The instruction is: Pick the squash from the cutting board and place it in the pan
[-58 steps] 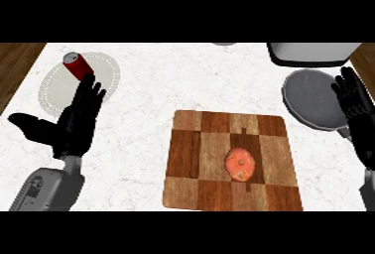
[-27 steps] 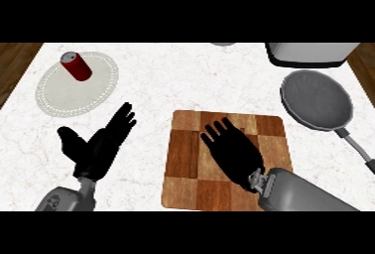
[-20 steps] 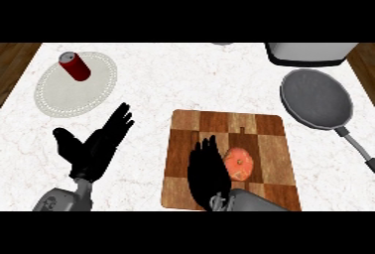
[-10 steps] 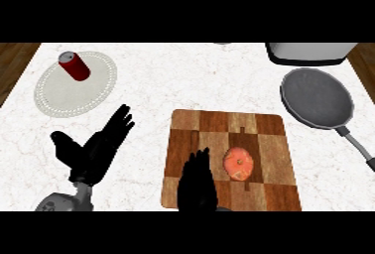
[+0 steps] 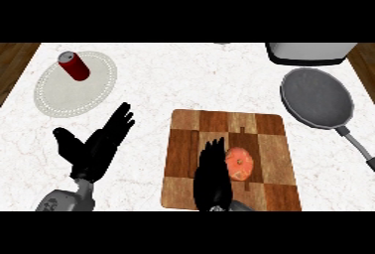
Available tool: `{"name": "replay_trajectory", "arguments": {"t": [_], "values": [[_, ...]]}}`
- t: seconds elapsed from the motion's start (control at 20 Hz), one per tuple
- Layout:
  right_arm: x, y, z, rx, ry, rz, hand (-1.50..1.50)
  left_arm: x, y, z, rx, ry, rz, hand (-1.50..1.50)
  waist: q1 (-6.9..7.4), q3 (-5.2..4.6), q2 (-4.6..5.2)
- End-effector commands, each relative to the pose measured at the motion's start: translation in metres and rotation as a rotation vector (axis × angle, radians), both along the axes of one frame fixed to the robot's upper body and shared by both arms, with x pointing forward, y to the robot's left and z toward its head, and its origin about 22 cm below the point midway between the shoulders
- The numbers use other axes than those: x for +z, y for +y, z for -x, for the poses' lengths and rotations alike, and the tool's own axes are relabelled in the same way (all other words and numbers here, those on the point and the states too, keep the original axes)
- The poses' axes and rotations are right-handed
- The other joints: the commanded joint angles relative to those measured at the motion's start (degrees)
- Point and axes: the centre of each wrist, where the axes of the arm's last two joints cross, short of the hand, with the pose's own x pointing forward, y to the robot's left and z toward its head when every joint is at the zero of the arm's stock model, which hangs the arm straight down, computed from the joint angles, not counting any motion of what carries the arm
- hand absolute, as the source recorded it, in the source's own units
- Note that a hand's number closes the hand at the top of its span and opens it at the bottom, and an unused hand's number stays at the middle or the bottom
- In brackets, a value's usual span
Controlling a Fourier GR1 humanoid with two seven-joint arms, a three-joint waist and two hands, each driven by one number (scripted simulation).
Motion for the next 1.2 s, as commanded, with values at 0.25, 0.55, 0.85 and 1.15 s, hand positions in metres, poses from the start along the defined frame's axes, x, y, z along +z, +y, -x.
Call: {"name": "replay_trajectory", "arguments": {"t": [0.25,0.55,0.85,1.15], "values": [[-0.027,-0.027,-0.006,-0.015,-0.033,0.028,-1.5,0.001,-0.01,0.005,0.008,-0.007,0.007,0.0,0.1,0.01,0.02],[-0.029,-0.024,-0.036,0.033,-0.031,-0.007,1.5,-0.012,-0.011,0.01,-0.007,-0.006,0.008,0.0,0.3,0.01,0.07],[-0.021,-0.041,-0.038,0.174,-0.085,0.037,1.5,-0.008,-0.016,0.006,-0.005,-0.009,-0.009,0.0,0.12,0.0,0.04],[-0.024,-0.024,-0.053,0.062,-0.123,-0.093,1.5,-0.004,0.008,0.01,-0.003,-0.003,0.0,0.0,0.3,0.01,0.1]]}}
